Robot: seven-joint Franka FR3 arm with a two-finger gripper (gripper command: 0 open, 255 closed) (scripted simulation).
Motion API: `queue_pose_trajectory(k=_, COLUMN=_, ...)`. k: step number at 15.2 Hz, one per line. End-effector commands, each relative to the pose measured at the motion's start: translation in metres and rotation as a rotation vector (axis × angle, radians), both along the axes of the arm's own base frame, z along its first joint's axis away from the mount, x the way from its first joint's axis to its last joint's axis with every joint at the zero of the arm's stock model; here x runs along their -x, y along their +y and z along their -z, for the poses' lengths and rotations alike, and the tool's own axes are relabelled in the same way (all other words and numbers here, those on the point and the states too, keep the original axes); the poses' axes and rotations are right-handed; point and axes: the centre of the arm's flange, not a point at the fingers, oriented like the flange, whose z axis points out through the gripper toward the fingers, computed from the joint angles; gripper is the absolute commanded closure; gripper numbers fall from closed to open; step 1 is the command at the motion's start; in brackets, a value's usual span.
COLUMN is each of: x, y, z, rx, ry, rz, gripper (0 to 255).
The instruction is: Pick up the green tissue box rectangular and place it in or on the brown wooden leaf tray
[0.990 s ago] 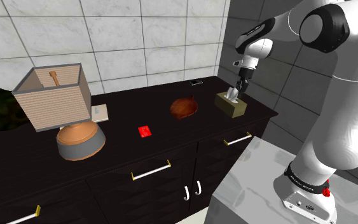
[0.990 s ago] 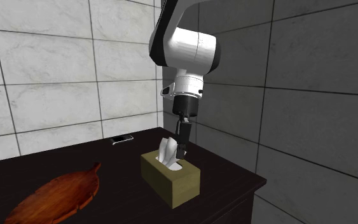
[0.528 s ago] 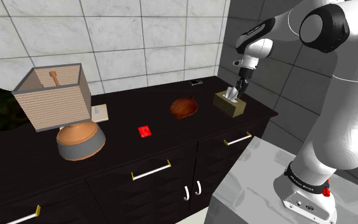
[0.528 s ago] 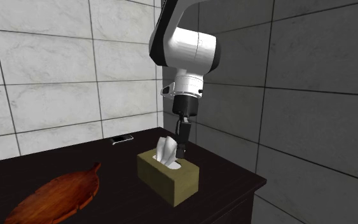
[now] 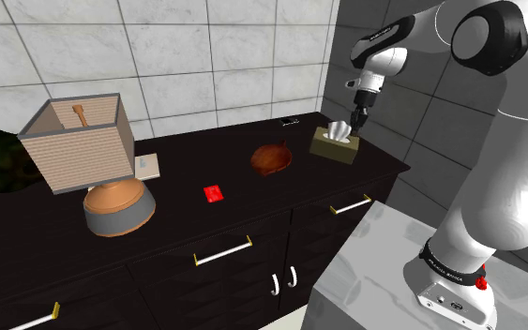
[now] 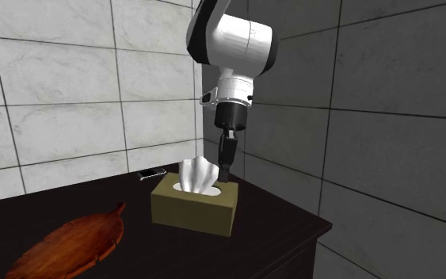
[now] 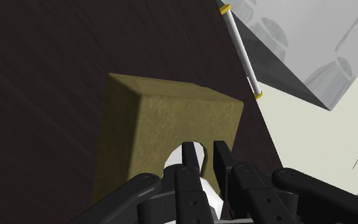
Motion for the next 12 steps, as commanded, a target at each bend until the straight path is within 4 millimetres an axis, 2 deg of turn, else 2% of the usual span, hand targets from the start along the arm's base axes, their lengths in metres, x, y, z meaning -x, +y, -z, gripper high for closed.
queue_pose_trajectory(k=1, x=0.001, y=0.000, z=-0.010, rx=0.000, ry=0.000, rz=0.000, gripper=255)
queue_pose_trajectory(k=12, x=0.001, y=0.000, z=-0.065, rx=0.000, ry=0.001, rz=0.000, gripper=255)
